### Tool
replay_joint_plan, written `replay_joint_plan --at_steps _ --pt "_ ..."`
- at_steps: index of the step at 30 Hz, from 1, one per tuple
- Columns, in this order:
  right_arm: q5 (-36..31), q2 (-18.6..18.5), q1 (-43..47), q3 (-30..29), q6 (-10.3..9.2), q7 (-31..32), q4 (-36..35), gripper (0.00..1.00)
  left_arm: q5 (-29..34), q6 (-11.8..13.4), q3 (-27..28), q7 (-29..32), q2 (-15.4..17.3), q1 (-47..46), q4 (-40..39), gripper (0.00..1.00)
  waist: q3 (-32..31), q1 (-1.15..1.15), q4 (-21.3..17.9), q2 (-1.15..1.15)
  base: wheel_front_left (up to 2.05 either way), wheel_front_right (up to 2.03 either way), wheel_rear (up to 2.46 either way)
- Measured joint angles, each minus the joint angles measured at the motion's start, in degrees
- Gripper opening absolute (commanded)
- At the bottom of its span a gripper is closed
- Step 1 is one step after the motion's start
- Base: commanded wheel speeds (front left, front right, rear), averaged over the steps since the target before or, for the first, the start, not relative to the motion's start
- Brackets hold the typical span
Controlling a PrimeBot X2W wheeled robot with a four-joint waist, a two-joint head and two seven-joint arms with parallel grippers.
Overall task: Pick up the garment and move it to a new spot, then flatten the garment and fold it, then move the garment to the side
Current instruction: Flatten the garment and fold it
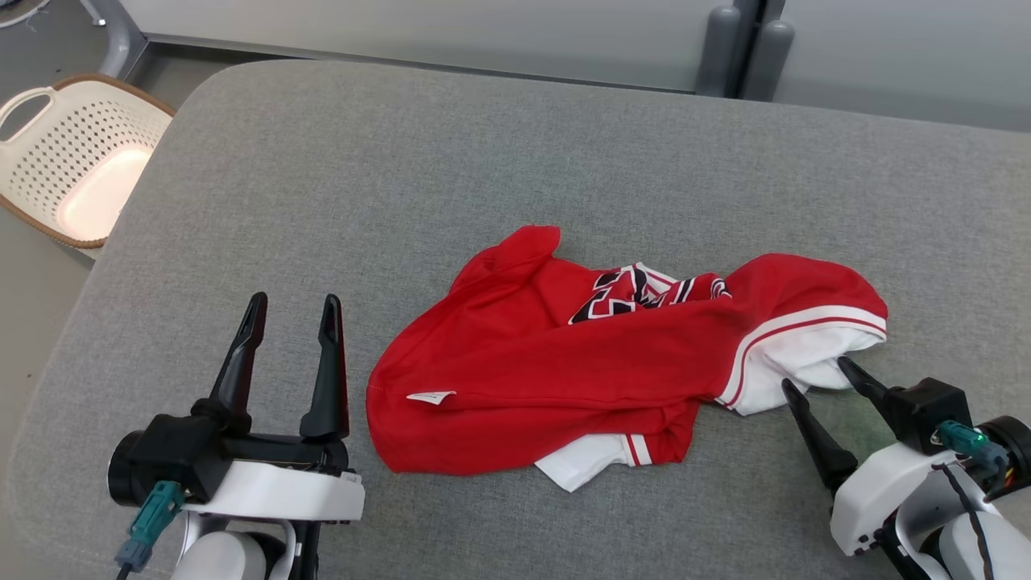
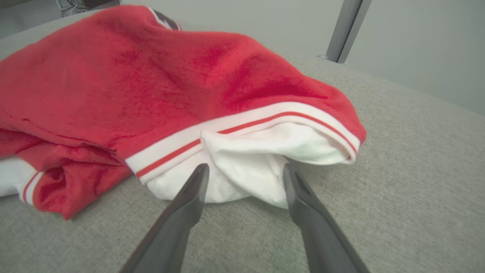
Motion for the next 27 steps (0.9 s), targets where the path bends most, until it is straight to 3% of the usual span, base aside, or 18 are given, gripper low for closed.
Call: replay_joint_plan --at_steps 2,5,13,21,27 --pt "0.0 0.0 -1.1 0.5 0.01 -0.9 1.5 0.00 0.2 0.0 0.0 -0.1 -0.3 -0.4 0.1 1.00 0.5 0.00 0.4 0.00 0.00 0.00 0.00" --pt "1.3 0.2 -1.6 0.8 0.01 -2.4 1.9 0.00 0.8 0.0 0.1 -0.3 -0.2 -0.4 0.4 1.00 0.4 0.00 -0.3 0.00 0.00 0.00 0.00" --pt "5.5 1.9 2.6 -2.6 0.01 -3.8 -7.9 0.00 1.1 -0.1 0.8 -0.5 0.2 -0.5 0.7 1.00 0.0 0.00 -4.5 0.00 0.00 0.00 0.00" --pt "7.3 5.7 10.5 -11.2 -0.01 4.3 -19.5 0.00 1.2 -0.4 1.2 -0.6 0.2 -1.8 0.6 1.00 1.5 0.00 -6.5 0.00 0.00 0.00 0.00" --pt "8.3 7.3 9.9 -12.7 0.00 8.7 -19.7 0.00 1.2 -0.5 1.3 -0.7 -0.5 -2.8 1.2 1.00 3.8 0.00 -6.2 0.00 0.00 0.00 0.00"
